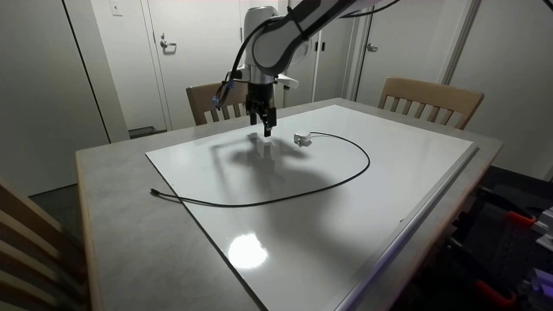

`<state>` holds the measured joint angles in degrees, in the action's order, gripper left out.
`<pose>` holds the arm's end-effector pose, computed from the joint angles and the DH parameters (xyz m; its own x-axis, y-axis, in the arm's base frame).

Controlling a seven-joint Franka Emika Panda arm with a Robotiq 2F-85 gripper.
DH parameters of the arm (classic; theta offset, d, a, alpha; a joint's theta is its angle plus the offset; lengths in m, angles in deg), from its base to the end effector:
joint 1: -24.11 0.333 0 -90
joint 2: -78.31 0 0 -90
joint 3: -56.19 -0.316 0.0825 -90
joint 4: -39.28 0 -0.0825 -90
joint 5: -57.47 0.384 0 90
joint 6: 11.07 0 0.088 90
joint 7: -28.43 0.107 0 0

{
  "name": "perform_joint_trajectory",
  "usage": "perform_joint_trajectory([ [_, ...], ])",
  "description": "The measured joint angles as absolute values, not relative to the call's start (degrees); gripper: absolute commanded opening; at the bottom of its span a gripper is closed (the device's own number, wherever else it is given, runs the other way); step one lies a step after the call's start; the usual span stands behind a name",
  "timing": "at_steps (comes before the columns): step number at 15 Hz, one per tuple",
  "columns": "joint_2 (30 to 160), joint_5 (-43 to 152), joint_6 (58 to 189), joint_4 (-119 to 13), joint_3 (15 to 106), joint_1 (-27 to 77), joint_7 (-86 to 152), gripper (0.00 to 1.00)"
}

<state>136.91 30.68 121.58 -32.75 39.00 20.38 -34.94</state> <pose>0.7479 0.1083 0.1566 0.0771 0.9949 -0.0654 0.9906 -0.0689 0.1185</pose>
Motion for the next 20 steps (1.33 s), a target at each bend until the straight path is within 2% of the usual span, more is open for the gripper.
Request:
perform_joint_trajectory([
  [5,135.4,39.6,118.8,-33.4,39.0,20.3,-44.7,1.0],
  [20,133.5,47.7,118.5,-37.7,42.0,22.1,-44.9,1.0],
])
